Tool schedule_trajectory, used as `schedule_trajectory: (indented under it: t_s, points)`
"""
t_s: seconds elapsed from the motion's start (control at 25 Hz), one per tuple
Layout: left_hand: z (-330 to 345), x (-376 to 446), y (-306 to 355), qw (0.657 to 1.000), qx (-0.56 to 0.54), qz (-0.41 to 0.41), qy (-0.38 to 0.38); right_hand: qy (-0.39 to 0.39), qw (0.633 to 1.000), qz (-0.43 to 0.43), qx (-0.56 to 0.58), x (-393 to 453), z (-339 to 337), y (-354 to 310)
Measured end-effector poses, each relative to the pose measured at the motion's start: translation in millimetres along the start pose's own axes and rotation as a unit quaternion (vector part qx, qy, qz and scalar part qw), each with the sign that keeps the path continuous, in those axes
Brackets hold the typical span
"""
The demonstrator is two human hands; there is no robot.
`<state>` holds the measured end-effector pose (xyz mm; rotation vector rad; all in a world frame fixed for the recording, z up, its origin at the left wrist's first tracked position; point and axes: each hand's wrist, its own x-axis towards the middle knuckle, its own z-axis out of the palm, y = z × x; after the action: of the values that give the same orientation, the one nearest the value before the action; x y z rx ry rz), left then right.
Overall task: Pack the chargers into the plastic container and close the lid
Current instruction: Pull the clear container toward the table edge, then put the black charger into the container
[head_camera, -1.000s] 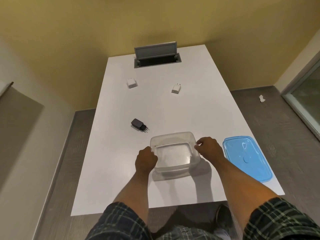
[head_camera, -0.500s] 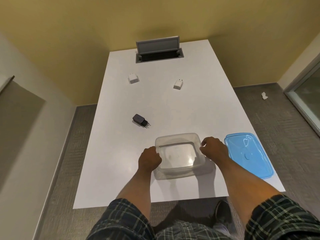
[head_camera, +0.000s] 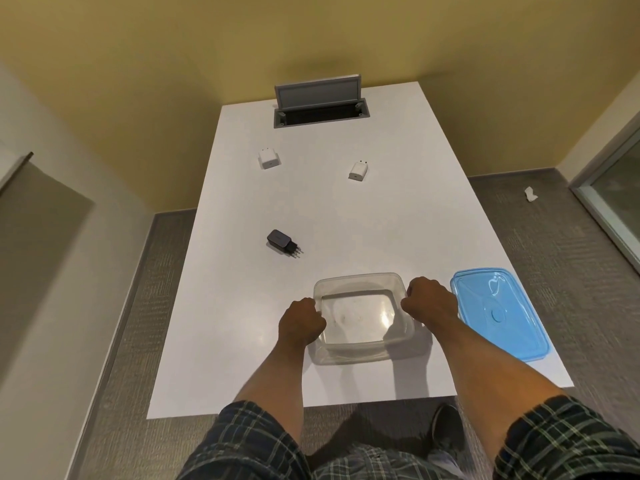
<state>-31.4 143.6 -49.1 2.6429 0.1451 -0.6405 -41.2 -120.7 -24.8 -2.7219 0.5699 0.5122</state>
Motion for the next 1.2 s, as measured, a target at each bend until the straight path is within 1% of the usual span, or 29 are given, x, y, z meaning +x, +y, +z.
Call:
schedule_trajectory:
  t_s: [0.4,0.56,0.64,0.72,0.8,0.92,0.96,1.04,1.12,1.2]
  points:
    - [2,0,0,1.0,0.002,0.0,0.002,-0.009,1.0,0.006,-0.003,2,-1,-4]
    - [0,0,-2,1.0,0.0,0.006,-0.002,-0.025,0.999,0.018,-0.008,3,2,-2]
    - [-2,0,-4,1.0,0.008,0.018,0.0,-0.007,1.0,0.017,0.005,4,6,-1]
    - [-4,0,-6,0.999,0.01,0.03,0.014,0.044,0.999,-0.008,0.031,5,8,-1]
    - [-7,2,-9,0.999,0.005,0.035,0.036,0.103,0.992,-0.064,0.042,9,10,-3]
    - [-16,8,-13,0.996,0.002,0.033,0.08,0.157,0.975,-0.154,0.012,18,8,-14]
    - [-20,12,-13,0.995,0.011,0.032,0.093,0.165,0.972,-0.167,-0.004,21,7,-20]
    - [-29,20,-11,0.993,0.025,0.035,0.106,0.166,0.972,-0.165,-0.032,25,5,-31]
    - [-40,31,-9,0.993,0.033,0.043,0.105,0.144,0.976,-0.157,-0.05,32,4,-40]
    - [-51,44,-6,0.993,0.036,0.047,0.098,0.121,0.975,-0.171,-0.076,39,2,-46]
